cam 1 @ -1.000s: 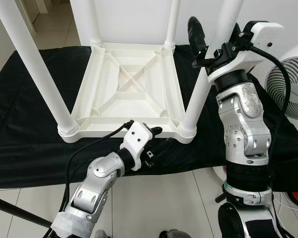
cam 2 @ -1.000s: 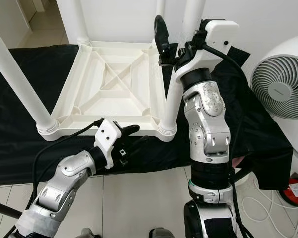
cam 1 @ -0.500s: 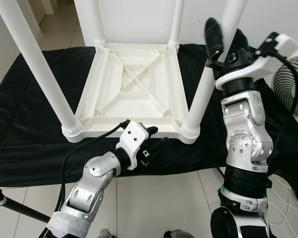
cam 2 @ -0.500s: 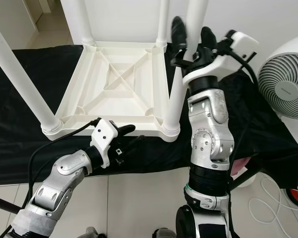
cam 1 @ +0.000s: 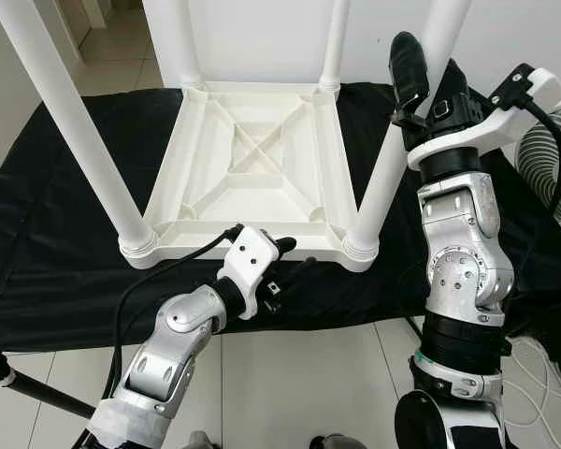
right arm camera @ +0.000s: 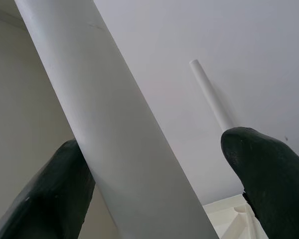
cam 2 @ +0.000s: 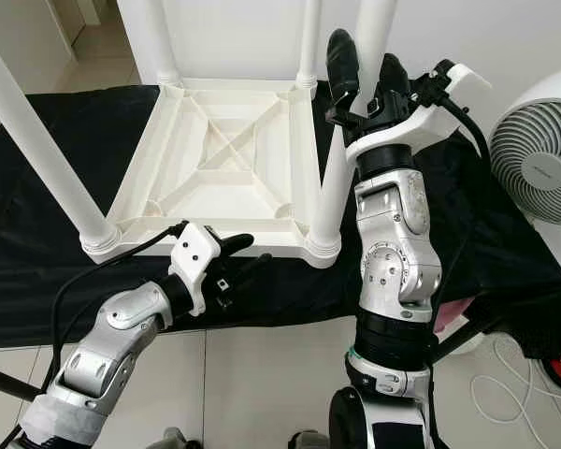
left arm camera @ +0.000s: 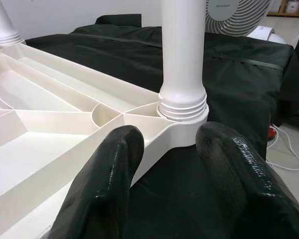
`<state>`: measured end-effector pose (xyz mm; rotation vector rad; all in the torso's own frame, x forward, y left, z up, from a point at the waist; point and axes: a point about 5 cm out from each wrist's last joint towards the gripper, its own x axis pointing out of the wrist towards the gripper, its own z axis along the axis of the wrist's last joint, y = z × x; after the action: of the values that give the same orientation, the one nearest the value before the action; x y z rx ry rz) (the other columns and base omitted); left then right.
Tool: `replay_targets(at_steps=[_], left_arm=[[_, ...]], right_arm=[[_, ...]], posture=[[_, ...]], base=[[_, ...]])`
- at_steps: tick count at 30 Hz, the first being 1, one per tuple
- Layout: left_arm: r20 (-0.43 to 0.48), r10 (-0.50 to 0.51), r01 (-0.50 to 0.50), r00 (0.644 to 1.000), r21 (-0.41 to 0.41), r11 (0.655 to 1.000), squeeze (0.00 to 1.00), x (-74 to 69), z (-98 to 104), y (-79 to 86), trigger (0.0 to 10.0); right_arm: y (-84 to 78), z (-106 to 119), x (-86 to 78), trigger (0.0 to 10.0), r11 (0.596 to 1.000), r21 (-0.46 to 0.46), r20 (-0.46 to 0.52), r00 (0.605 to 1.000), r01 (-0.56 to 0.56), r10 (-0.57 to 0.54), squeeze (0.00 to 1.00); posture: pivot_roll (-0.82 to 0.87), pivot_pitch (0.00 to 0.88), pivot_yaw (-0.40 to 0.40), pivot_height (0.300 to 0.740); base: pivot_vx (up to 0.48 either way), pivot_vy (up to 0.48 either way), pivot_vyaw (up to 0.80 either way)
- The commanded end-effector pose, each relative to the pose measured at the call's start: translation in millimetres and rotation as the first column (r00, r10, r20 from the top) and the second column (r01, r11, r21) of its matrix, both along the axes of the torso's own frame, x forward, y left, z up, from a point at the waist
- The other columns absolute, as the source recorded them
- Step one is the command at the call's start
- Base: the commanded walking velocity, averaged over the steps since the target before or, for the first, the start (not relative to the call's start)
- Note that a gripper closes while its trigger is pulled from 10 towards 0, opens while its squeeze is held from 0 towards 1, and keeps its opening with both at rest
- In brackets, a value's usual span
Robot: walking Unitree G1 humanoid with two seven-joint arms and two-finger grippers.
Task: Building children table
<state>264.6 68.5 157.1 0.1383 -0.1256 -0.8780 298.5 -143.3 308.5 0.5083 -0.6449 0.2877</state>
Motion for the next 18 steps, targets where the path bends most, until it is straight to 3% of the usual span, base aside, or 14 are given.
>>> replay_targets(at_steps=[1, 6, 8, 9, 10, 12, 13, 14, 15, 16, 18], left_arm=[[0.002, 0.012, -0.012, 1.0, -0.005, 1.0, 0.0, -0.8, 2, 0.9, 10.0], [0.001, 0.011, -0.011, 1.0, -0.003, 1.0, 0.0, -1.2, 2, 1.0, 10.0], [-0.001, 0.008, -0.008, 1.0, 0.0, 1.0, 0.0, -1.3, 1, 0.6, 10.0], [-0.001, 0.008, -0.008, 1.0, 0.0, 1.0, 0.0, -1.3, 1, 0.6, 10.0], [-0.002, 0.007, -0.007, 1.0, 0.002, 1.0, 0.0, -1.4, 0, 0.2, 10.0], [-0.002, 0.007, -0.007, 1.0, 0.002, 1.0, 0.0, -1.4, 0, 0.2, 10.0], [-0.001, 0.001, -0.001, 1.0, 0.0, 1.0, 0.0, -1.7, 0, -2.4, 10.0], [-0.001, 0.001, -0.001, 1.0, 0.0, 1.0, 0.0, -1.7, 0, -2.4, 10.0], [-0.001, -0.005, 0.005, 1.0, -0.003, 1.0, 0.0, -2.2, 0, -5.1, 10.0], [-0.001, -0.005, 0.005, 1.0, -0.003, 1.0, 0.0, -2.2, 0, -5.1, 10.0], [-0.002, -0.013, 0.013, 1.0, -0.006, 1.0, 0.0, -3.8, -1, -9.0, 10.0]], right_arm=[[-0.7, -1, 0.5, 10.0, 1.0, 0.013, -0.013, 1.0, -0.004, 0.004, 0.0], [0.3, -1, 0.0, 10.0, 1.0, -0.002, -0.012, 1.0, -0.004, 0.004, 0.0], [5.9, -6, 0.3, 10.0, 0.987, -0.16, -0.007, 1.0, 0.022, -0.024, 0.0], [5.9, -6, 0.3, 10.0, 0.987, -0.16, -0.007, 1.0, 0.022, -0.024, 0.0], [8.1, -10, 0.7, 10.0, 0.973, -0.227, -0.009, 0.999, 0.031, -0.034, 0.0], [8.1, -10, 0.7, 10.0, 0.973, -0.227, -0.009, 0.999, 0.031, -0.034, 0.0], [8.2, -26, 4.6, 10.0, 0.939, -0.342, -0.045, 0.998, 0.028, -0.046, 0.0], [8.2, -26, 4.6, 10.0, 0.939, -0.342, -0.045, 0.998, 0.028, -0.046, 0.0], [6.5, -43, 8.6, 10.0, 0.905, -0.425, -0.099, 0.994, -0.002, -0.044, 0.0], [6.5, -43, 8.6, 10.0, 0.905, -0.425, -0.099, 0.994, -0.002, -0.044, 0.0], [1.4, -80, 13.8, 10.0, 0.799, -0.594, -0.201, 0.979, -0.093, -0.035, 0.0]], posture=[[-0.06, 0.065, 0.041, 0.74], [-0.06, 0.065, 0.041, 0.74], [-0.07, 0.061, 0.034, 0.74], [-0.07, 0.061, 0.034, 0.74], [-0.07, 0.061, 0.034, 0.74], [-0.07, 0.061, 0.034, 0.74], [-0.08, 0.056, 0.025, 0.74], [-0.08, 0.056, 0.025, 0.74], [-0.08, 0.055, 0.021, 0.74], [-0.08, 0.055, 0.021, 0.74], [-0.07, 0.054, 0.01, 0.74]], base=[[0.0, 0.0, 0.0], [0.0, 0.0, 0.0], [0.0, 0.0, 0.0], [0.0, 0.0, 0.0], [0.0, 0.0, 0.0], [0.0, 0.0, 0.0], [0.0, 0.0, 0.0], [0.0, 0.0, 0.0], [0.0, 0.0, 0.0], [0.0, 0.0, 0.0], [0.0, 0.0, 0.0]])
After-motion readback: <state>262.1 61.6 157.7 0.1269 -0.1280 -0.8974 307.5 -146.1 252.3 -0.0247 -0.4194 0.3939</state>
